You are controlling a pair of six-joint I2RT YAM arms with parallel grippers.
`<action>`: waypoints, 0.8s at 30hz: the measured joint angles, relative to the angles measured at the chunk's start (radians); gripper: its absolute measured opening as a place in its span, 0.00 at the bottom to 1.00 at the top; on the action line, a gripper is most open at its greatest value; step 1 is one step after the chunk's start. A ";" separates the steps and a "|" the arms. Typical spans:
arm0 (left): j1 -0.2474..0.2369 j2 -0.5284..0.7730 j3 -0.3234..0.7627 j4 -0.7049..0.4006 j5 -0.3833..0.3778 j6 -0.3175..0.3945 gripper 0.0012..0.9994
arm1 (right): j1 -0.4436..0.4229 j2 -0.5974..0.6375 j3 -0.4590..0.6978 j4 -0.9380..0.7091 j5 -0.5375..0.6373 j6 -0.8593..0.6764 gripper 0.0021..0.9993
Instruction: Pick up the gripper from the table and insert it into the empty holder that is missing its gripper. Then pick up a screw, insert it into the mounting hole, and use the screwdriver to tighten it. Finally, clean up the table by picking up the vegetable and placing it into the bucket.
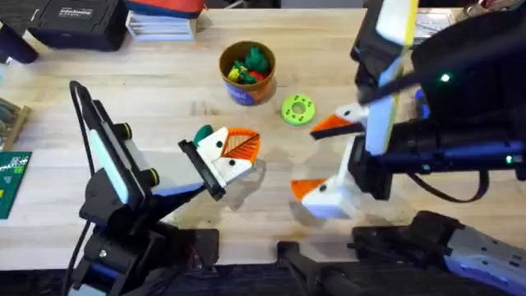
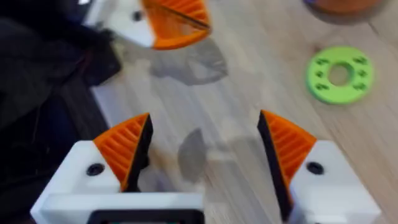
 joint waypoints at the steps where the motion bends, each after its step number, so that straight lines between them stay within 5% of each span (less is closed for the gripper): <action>1: 0.000 0.000 0.000 0.000 0.000 0.000 0.01 | -0.008 0.000 0.000 0.000 0.028 0.021 0.99; 9: 0.000 0.000 0.000 0.000 0.000 -0.020 0.01 | -0.236 0.000 0.000 -0.051 0.288 0.241 0.99; 17: 0.000 0.000 0.000 0.000 0.000 -0.028 0.01 | -0.714 0.098 0.000 -0.034 0.390 0.210 0.99; 24: 0.000 0.000 0.000 0.000 0.000 -0.043 0.01 | -1.036 0.277 0.000 0.054 0.404 0.054 0.99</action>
